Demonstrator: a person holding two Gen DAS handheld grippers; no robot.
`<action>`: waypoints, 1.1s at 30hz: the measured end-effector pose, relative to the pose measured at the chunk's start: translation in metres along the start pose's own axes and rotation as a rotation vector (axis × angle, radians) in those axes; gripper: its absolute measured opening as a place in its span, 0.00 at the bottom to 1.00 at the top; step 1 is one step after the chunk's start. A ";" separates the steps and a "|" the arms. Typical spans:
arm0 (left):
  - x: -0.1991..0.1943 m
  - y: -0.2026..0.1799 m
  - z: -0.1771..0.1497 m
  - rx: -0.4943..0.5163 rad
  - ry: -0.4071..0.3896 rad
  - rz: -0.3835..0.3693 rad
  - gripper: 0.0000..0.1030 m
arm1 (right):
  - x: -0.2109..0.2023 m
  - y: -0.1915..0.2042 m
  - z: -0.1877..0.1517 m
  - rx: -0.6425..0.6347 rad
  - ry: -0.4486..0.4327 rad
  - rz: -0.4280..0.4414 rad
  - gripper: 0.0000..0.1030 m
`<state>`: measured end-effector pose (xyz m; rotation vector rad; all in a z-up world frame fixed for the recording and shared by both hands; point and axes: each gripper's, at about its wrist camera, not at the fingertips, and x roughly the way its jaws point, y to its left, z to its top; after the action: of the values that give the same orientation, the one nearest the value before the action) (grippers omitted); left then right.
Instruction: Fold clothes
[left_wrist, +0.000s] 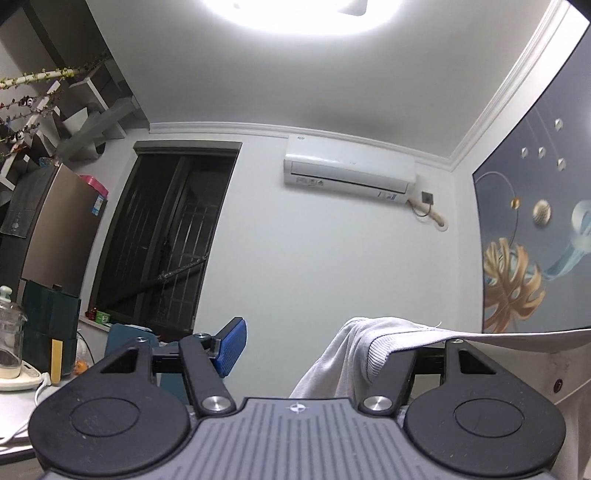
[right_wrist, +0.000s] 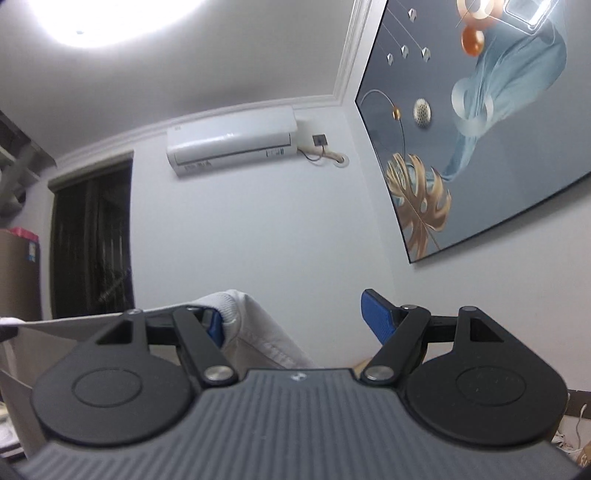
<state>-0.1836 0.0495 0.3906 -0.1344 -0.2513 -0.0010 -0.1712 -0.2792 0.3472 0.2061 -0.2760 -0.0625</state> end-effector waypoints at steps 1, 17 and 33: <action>-0.005 -0.001 0.008 -0.001 0.005 -0.008 0.64 | -0.004 0.000 0.007 0.005 -0.001 0.003 0.73; 0.150 0.027 -0.162 -0.005 0.355 -0.020 0.64 | 0.110 0.000 -0.117 -0.090 0.288 -0.050 0.73; 0.487 0.061 -0.479 0.041 0.545 0.152 0.72 | 0.465 -0.047 -0.399 -0.151 0.554 -0.170 0.71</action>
<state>0.4085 0.0540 0.0433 -0.1081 0.3037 0.1172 0.3838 -0.2892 0.0845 0.0899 0.2981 -0.1898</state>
